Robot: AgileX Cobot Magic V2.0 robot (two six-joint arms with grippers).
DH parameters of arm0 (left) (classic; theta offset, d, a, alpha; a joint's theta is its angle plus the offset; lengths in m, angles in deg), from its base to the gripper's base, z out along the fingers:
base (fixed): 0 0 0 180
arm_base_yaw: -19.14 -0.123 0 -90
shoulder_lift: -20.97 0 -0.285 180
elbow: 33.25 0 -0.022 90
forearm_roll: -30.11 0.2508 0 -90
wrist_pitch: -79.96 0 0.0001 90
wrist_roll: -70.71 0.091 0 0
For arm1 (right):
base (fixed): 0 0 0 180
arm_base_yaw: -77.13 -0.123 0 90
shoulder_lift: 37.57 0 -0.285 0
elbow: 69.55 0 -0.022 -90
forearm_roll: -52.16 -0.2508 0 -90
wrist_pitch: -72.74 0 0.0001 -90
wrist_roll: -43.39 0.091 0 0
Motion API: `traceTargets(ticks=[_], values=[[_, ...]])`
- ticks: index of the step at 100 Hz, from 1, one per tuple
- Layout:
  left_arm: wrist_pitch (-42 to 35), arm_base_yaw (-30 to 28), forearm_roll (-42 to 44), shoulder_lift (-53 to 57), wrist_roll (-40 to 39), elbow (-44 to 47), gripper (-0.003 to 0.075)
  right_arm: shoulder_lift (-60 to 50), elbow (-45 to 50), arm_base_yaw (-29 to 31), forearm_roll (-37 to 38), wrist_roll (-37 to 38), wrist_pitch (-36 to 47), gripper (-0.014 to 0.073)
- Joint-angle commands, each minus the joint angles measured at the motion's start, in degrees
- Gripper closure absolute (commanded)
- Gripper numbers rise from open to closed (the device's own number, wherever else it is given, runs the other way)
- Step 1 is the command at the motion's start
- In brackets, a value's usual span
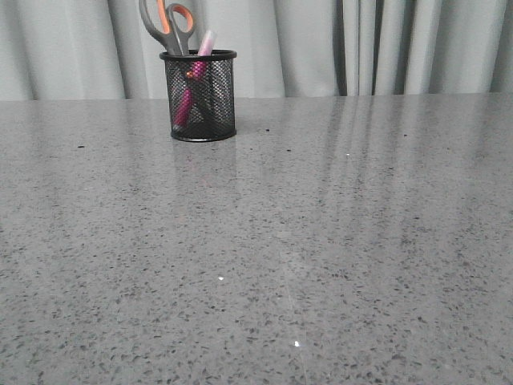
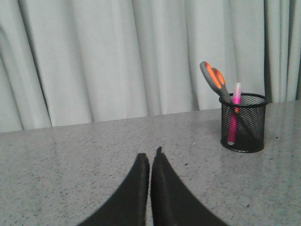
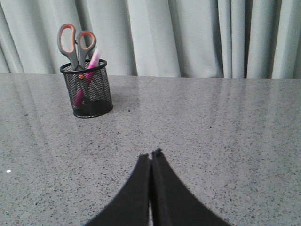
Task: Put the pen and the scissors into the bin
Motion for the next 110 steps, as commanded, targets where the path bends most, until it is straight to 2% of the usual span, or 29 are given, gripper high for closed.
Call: traceTargets(ticks=[1,9,16,41,51,72,110], values=[[-4.85,-0.11,15.38,-0.60,-16.44,-0.24,0.0739,-0.14,-1.36,0.30,0.07,-0.50,4.77,0.0665],[-6.85,-0.11,30.73,-0.60,-34.28,1.62,0.0739,-0.14,-1.36,0.30,0.07,-0.50,4.77,0.0665],[-8.20,-0.11,38.46,-0.31,-40.43,3.55,0.0739,-0.14,-1.36,0.30,0.07,-0.50,4.77,0.0665],[-9.35,-0.11,40.47,4.88,-41.64,11.42,0.0739,-0.14,-1.36,0.30,0.07,-0.50,4.77,0.0665],[-11.69,-0.11,40.91,4.77,-44.75,14.48,0.0739,-0.24,-1.36,0.30,0.07,-0.50,4.77,0.0665],[-11.77,-0.11,38.02,4.77,-45.12,14.38,0.0739,-0.24,-1.36,0.30,0.07,-0.50,4.77,0.0665],[-11.87,-0.11,37.93,4.77,-45.12,14.38,0.0739,-0.24,-1.36,0.30,0.07,-0.50,4.77,0.0665]])
